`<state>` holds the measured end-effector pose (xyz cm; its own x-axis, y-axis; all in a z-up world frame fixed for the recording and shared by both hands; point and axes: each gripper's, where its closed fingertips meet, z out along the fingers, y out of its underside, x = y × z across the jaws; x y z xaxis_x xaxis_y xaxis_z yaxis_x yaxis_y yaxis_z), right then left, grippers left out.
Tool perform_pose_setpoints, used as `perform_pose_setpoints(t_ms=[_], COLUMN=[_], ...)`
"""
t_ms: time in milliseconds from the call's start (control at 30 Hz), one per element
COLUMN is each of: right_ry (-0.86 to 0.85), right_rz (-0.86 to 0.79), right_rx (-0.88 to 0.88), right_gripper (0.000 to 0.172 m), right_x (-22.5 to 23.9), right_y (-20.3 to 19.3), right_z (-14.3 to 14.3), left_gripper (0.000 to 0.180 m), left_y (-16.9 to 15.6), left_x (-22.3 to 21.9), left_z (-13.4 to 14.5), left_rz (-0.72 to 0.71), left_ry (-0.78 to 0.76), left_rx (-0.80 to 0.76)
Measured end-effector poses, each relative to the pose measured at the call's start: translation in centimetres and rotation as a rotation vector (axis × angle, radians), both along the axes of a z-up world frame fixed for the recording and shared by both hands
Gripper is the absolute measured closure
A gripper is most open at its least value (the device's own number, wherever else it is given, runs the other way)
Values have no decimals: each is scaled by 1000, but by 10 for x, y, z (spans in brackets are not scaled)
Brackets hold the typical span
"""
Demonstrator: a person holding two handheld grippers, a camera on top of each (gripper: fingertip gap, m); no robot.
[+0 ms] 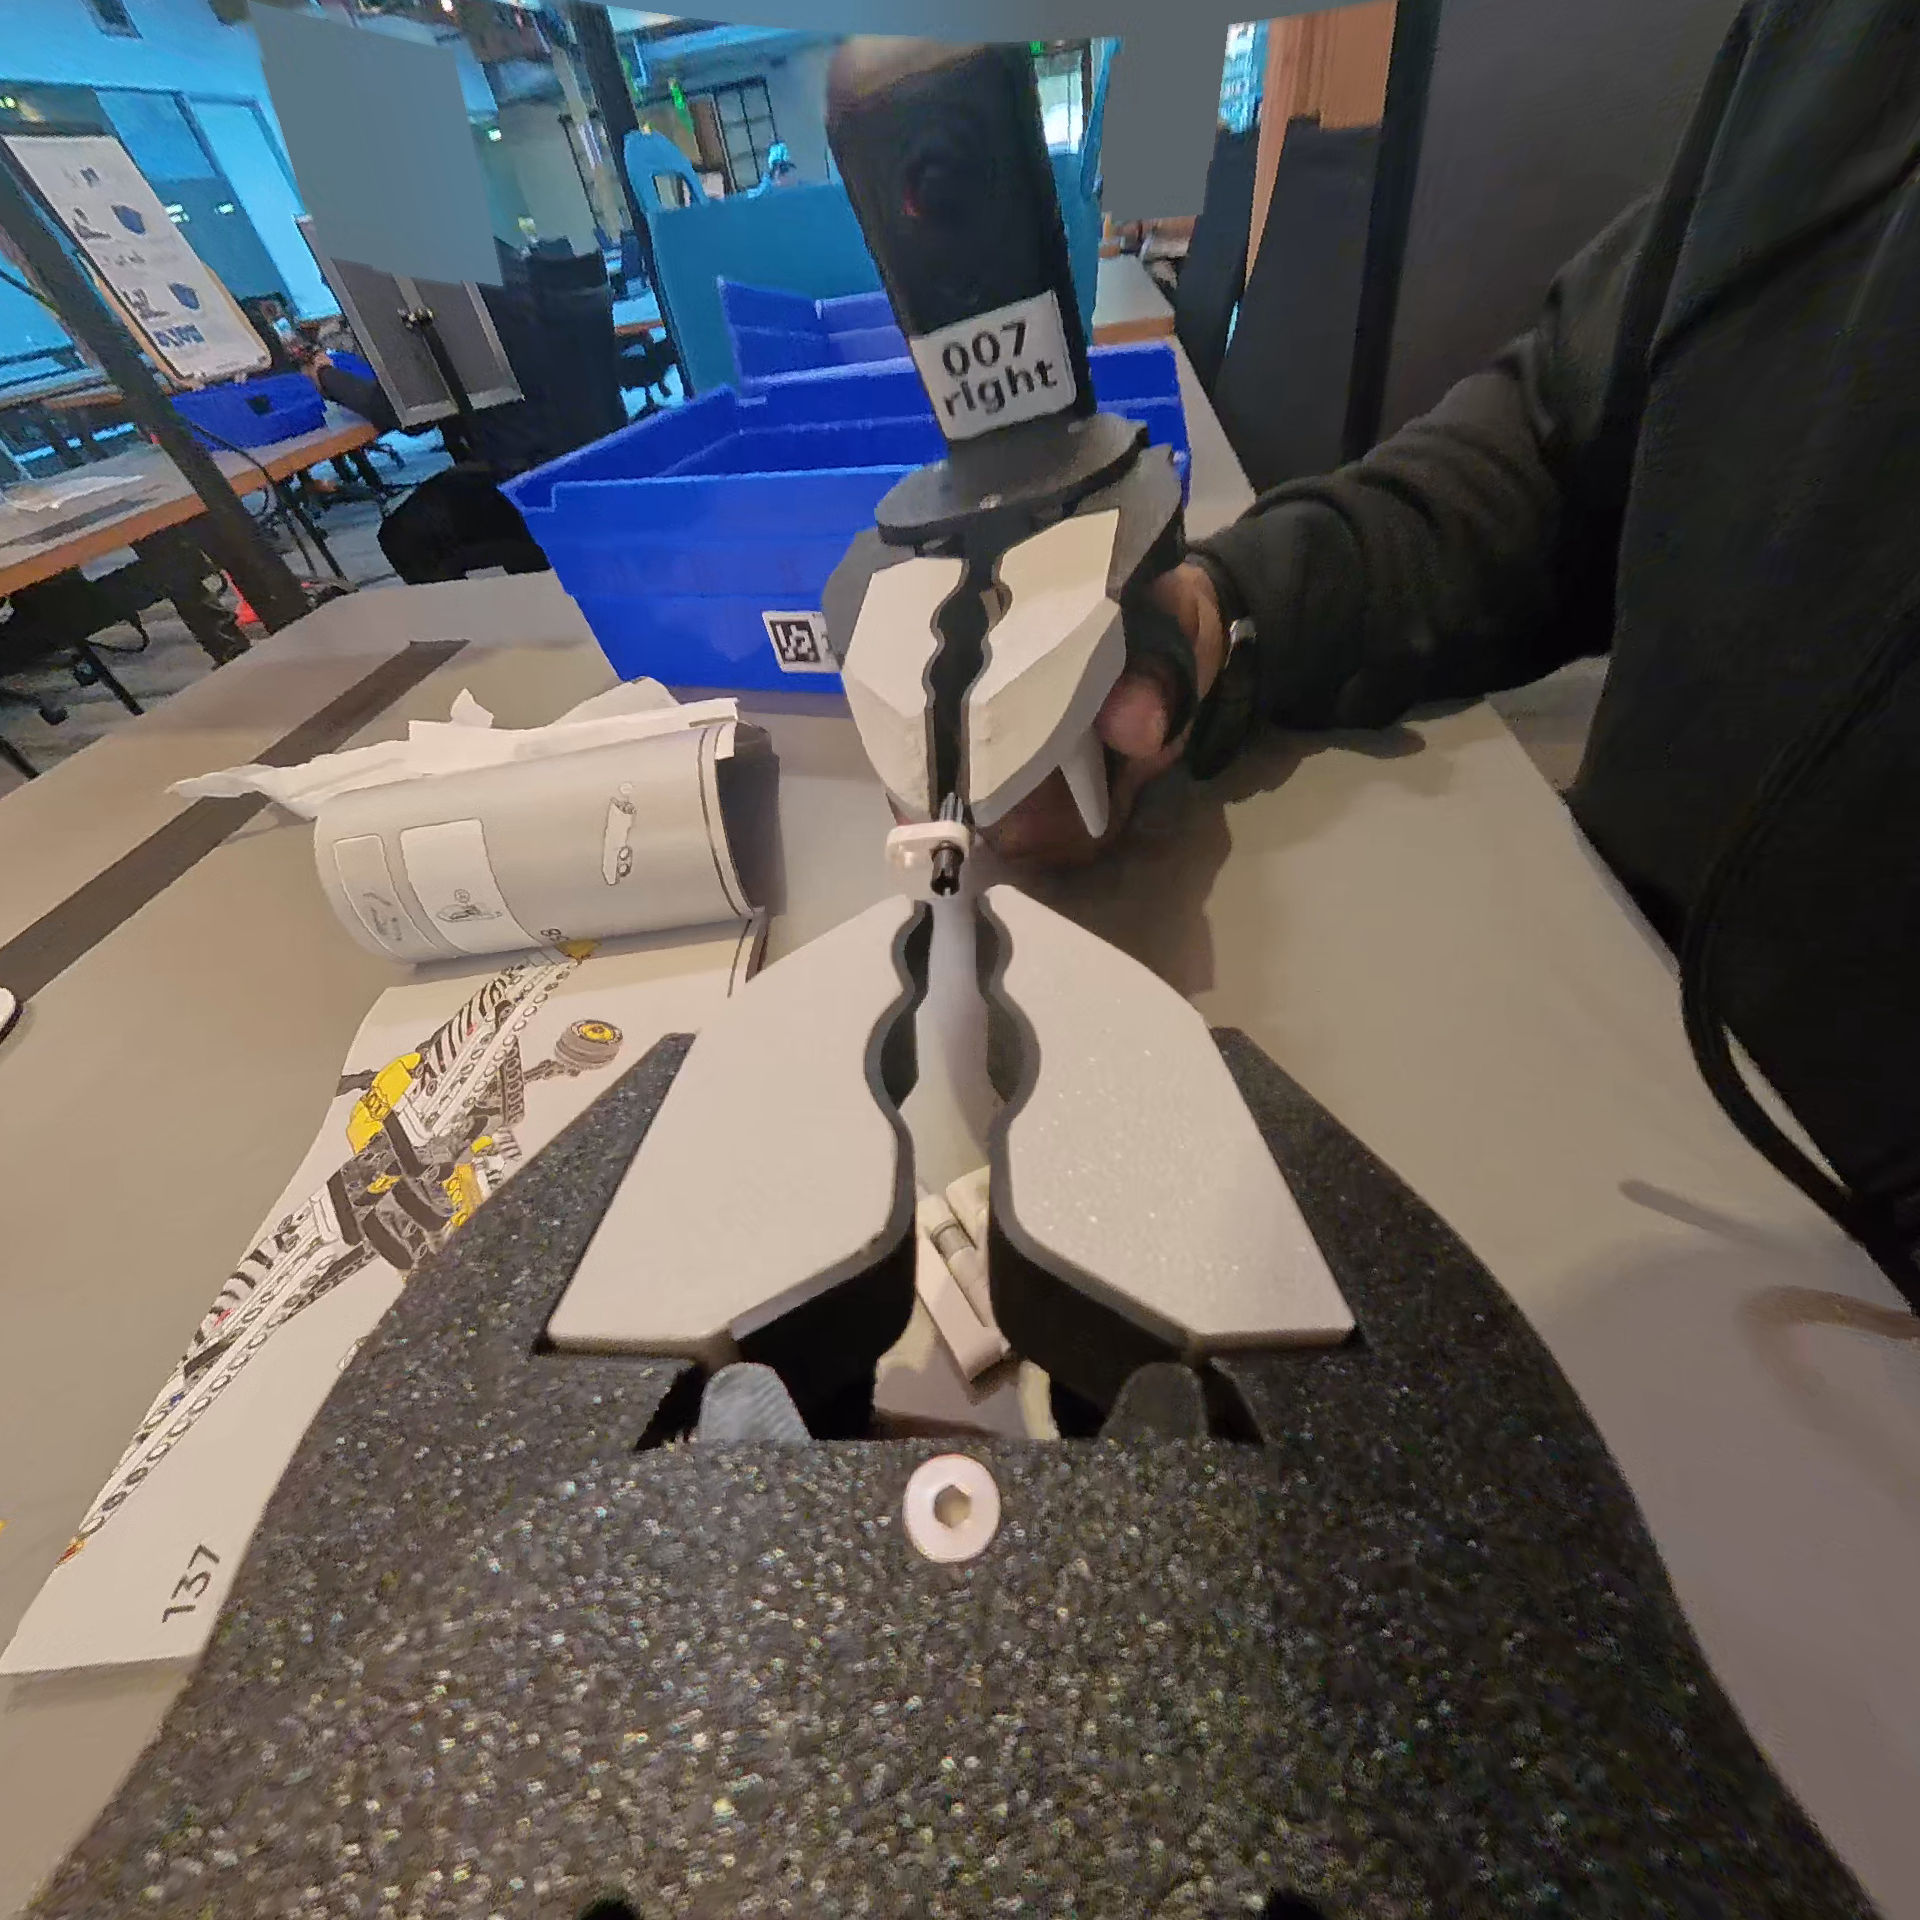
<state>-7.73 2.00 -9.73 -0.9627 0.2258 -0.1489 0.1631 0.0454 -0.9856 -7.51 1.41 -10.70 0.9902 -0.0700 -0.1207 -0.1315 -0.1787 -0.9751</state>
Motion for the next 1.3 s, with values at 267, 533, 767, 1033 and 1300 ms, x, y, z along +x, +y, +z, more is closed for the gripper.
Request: perform_pose_setpoints(t_ms=[267,533,767,1033,1300], right_ry=[-17,-30,-41,-47,-65], right_rz=[16,21,26,38,-10], right_rx=[-32,-36,-31,-38,-11], right_gripper=[168,168,168,168,169], right_x=[2,2,2,4,0], right_y=[-1,-1,-2,-3,-8], right_z=[3,2,1,1,-4], left_gripper=[175,175,173,175,180], left_y=[3,4,5,5,22], left_x=[2,2,3,4,26], left_z=[13,11,10,9,-4], left_rz=[14,17,16,15,-6], left_ry=[-32,-46,-66,-75,-7], left_rx=[98,95,101,106,43])
